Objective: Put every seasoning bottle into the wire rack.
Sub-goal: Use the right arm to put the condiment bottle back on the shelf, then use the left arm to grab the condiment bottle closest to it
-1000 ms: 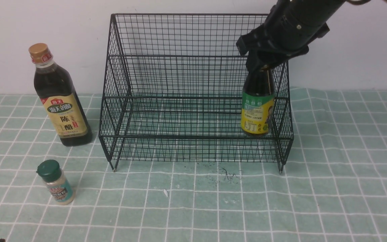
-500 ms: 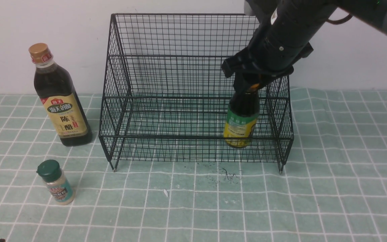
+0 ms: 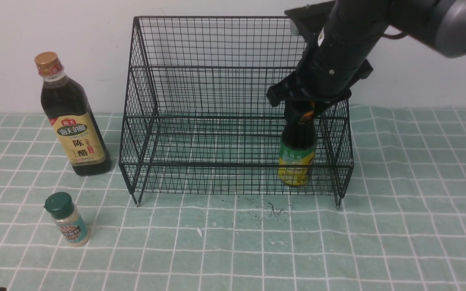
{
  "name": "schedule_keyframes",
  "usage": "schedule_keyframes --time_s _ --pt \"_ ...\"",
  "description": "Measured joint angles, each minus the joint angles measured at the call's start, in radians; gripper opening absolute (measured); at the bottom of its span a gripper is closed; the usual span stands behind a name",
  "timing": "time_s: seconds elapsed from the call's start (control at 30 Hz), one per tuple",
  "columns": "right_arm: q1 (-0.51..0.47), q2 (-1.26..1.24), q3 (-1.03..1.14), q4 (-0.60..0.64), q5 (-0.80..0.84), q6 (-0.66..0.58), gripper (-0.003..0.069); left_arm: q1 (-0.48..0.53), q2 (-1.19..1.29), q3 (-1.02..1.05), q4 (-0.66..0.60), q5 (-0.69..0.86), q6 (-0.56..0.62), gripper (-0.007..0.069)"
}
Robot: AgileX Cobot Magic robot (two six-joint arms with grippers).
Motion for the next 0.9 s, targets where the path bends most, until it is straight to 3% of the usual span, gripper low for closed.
schedule_keyframes --time_s 0.27,0.4,0.6,0.7,0.8,0.9 --pt "0.0 0.009 0.001 0.009 -0.002 0.006 0.0325 0.0 0.0 0.0 0.0 0.0 0.0 -0.0006" --pt "0.0 -0.014 0.001 0.032 -0.019 0.026 0.0415 0.0 0.0 0.0 0.0 0.001 0.0 -0.0006" --pt "0.0 -0.142 0.001 0.034 -0.02 0.037 0.0446 0.0 0.0 0.0 0.0 0.001 0.0 -0.0006" --pt "0.0 -0.234 0.001 0.034 -0.02 0.038 0.0424 0.0 0.0 0.0 0.0 0.001 0.0 -0.0006" --pt "0.0 -0.384 0.001 0.007 -0.017 0.042 0.0349 0.0 0.0 0.0 0.0 0.001 0.0 -0.0006" --pt "0.0 -0.614 0.013 -0.07 -0.015 0.068 0.0186 0.0 0.0 0.0 0.0 0.001 -0.001 -0.0006"
